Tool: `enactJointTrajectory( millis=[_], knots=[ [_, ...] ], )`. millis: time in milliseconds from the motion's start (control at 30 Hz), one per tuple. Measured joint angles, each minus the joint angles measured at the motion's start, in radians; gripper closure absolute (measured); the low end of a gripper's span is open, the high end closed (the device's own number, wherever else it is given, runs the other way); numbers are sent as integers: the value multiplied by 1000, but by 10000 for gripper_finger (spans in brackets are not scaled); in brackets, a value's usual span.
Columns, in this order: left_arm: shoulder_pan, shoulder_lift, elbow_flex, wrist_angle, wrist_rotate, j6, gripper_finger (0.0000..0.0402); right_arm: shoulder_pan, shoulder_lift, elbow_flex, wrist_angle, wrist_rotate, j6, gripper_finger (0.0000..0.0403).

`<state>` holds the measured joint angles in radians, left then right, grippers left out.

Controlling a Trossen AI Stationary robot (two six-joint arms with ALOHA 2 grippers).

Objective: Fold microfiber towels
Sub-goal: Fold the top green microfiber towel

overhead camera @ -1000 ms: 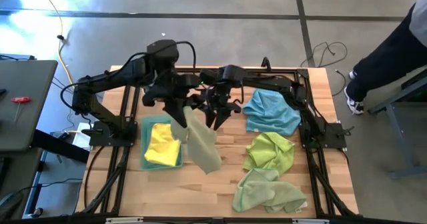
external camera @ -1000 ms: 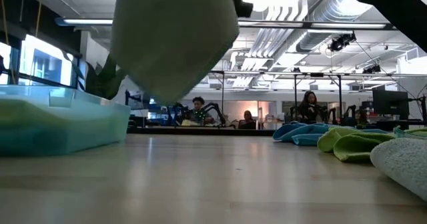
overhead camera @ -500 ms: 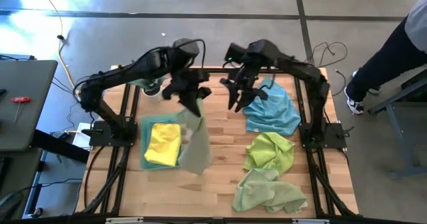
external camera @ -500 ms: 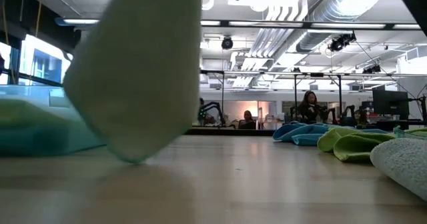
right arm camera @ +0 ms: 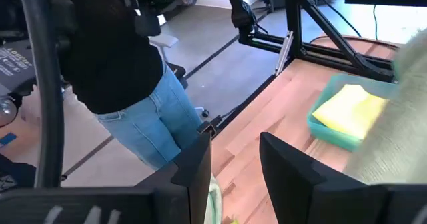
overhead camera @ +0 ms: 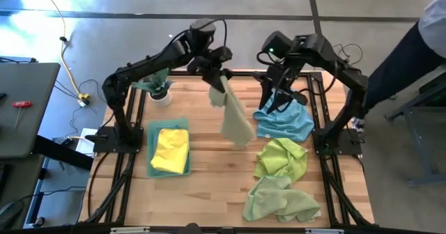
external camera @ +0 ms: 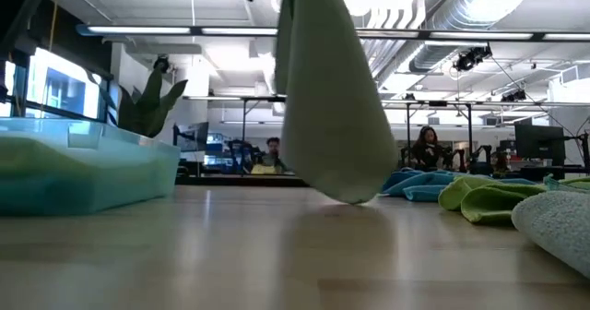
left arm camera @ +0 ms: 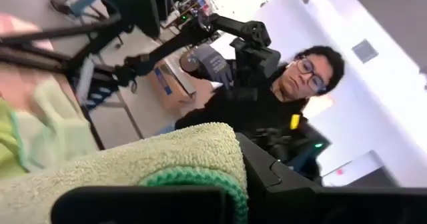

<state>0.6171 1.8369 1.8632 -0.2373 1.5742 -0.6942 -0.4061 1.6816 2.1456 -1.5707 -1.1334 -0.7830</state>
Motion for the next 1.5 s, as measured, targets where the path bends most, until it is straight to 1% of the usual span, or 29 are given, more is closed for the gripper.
enactJointTrajectory(
  millis=[67,133,233,300,367,467,533,600,667,767,867,967,1067,1100,1167,1267,1300,1333,1433,1500],
  knots=[
    [3,21,46,33,-2,-9,402,0,-8,0,0,12,10,284],
    [5,25,76,30,-2,-10,402,0,-10,0,0,36,47,284],
    [-6,21,81,27,-2,-10,402,0,-9,0,0,109,109,284],
    [-23,18,80,24,-34,-6,402,0,-9,0,0,173,133,284],
    [-52,12,80,25,-84,45,402,0,-8,0,1,219,158,284],
    [-96,11,80,24,-135,118,402,0,-8,0,0,237,175,284],
    [-120,11,80,-1,-193,147,402,0,-8,0,0,250,177,284],
    [-146,14,81,-67,-294,163,402,0,-8,0,0,256,186,284],
    [-167,19,80,-182,-393,152,402,0,-8,0,0,261,206,284],
    [-195,20,80,-408,-509,133,402,0,-8,0,0,294,231,284],
    [-215,19,80,-648,-601,181,402,0,-8,0,0,338,245,284],
    [-231,19,80,-875,-744,235,402,0,-8,0,0,365,260,284],
    [-244,19,80,-1071,-941,308,402,0,-8,0,0,401,285,284],
    [-248,19,80,-1128,-1028,331,402,0,-9,0,0,411,288,284],
    [-258,19,80,-1226,-1233,373,402,2,-15,-1,0,448,289,284],
    [-267,19,93,-1344,-1522,415,402,3,-32,-1,0,483,290,284],
    [-268,16,98,-1337,-1582,425,402,3,-38,-1,0,492,290,284],
    [-268,16,99,-1326,-1614,435,402,3,-45,-1,2,498,290,284],
    [-271,19,126,-1320,-1658,484,402,3,-65,-1,18,498,303,284],
    [-278,18,136,-1309,-1722,570,402,3,-76,-1,47,505,339,284]
  ],
)
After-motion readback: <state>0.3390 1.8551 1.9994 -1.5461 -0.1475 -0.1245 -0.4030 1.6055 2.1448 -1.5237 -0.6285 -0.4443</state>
